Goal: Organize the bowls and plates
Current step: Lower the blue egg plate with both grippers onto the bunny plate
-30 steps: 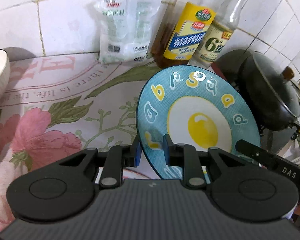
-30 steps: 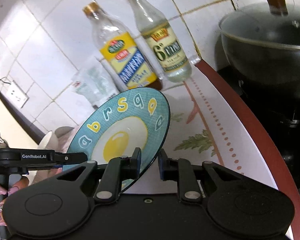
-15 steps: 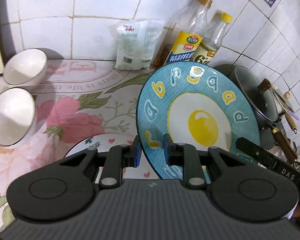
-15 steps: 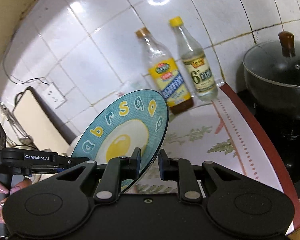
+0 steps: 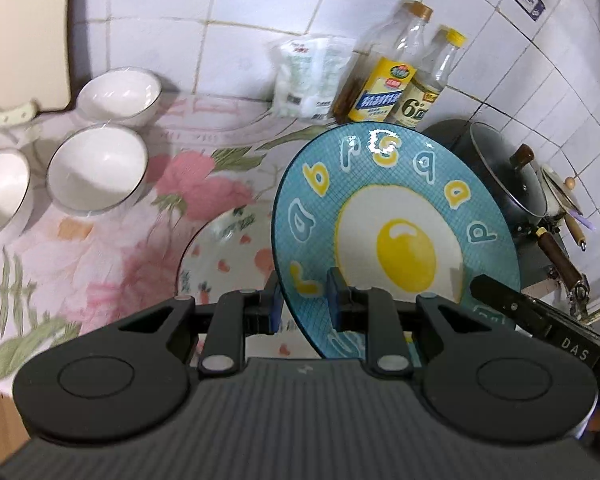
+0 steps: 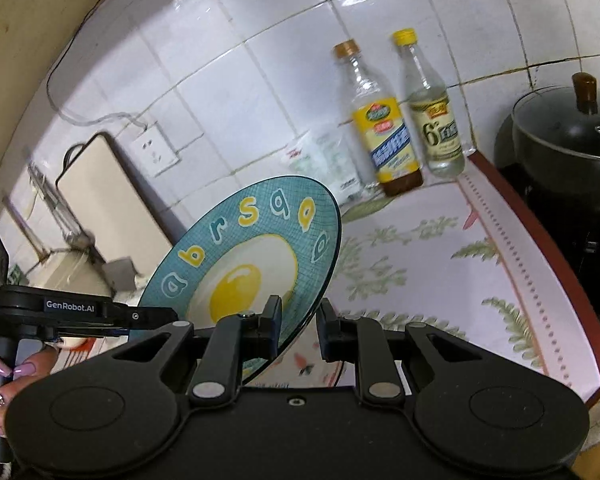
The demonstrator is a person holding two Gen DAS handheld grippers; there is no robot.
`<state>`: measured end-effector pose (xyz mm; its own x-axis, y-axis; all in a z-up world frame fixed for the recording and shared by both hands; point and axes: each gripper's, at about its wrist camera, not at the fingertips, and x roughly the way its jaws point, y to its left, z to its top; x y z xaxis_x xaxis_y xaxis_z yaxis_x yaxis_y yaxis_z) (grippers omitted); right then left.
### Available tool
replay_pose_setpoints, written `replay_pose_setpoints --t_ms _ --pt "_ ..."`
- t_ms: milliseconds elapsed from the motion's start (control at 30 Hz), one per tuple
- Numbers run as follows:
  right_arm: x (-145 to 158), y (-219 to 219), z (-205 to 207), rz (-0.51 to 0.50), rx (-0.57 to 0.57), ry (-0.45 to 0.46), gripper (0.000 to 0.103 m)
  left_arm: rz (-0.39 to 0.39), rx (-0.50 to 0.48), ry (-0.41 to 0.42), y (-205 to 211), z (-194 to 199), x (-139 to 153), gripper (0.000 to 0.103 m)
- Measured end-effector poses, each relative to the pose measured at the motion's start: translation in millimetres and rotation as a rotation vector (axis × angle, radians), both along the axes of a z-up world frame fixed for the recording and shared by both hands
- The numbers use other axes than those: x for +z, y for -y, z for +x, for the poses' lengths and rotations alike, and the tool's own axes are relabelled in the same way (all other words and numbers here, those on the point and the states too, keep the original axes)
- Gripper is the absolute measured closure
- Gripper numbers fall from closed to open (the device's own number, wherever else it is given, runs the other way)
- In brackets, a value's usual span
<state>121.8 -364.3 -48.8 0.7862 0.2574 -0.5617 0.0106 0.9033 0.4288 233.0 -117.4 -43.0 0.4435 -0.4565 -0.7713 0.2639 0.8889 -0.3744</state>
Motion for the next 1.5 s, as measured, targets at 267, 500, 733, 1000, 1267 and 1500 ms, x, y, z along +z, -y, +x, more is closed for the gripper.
replay_pose_setpoints --t_ms 267,500,733,1000,1267,1500 --pt "-17.5 -21.5 -12.8 -0.006 0.013 -0.074 0.080 -0.030 0.032 -0.096 -24.7 -15.8 -34.4 0.083" --pt "-34.0 -39.4 -11.4 -0.046 0.031 -0.147 0.080 -0.033 0.061 -0.129 -38.5 -21.2 -62.1 0.083" --pt "-56.2 -56.4 3.3 -0.113 0.060 -0.219 0.080 0.001 0.071 -0.145 -45.5 -14.6 -88.2 0.083" --pt "-70.2 -57.5 22.6 -0.122 0.055 -0.249 0.080 0.010 0.070 -0.168 -45.6 1.7 -101.9 0.083" --pt "-72.0 -60.3 42.5 -0.158 0.060 -0.299 0.079 0.063 0.080 -0.197 -36.8 12.8 -102.1 0.081" --pt "-69.0 -73.1 54.0 -0.253 0.045 -0.340 0.075 0.083 0.112 -0.229 -32.2 17.3 -101.9 0.079"
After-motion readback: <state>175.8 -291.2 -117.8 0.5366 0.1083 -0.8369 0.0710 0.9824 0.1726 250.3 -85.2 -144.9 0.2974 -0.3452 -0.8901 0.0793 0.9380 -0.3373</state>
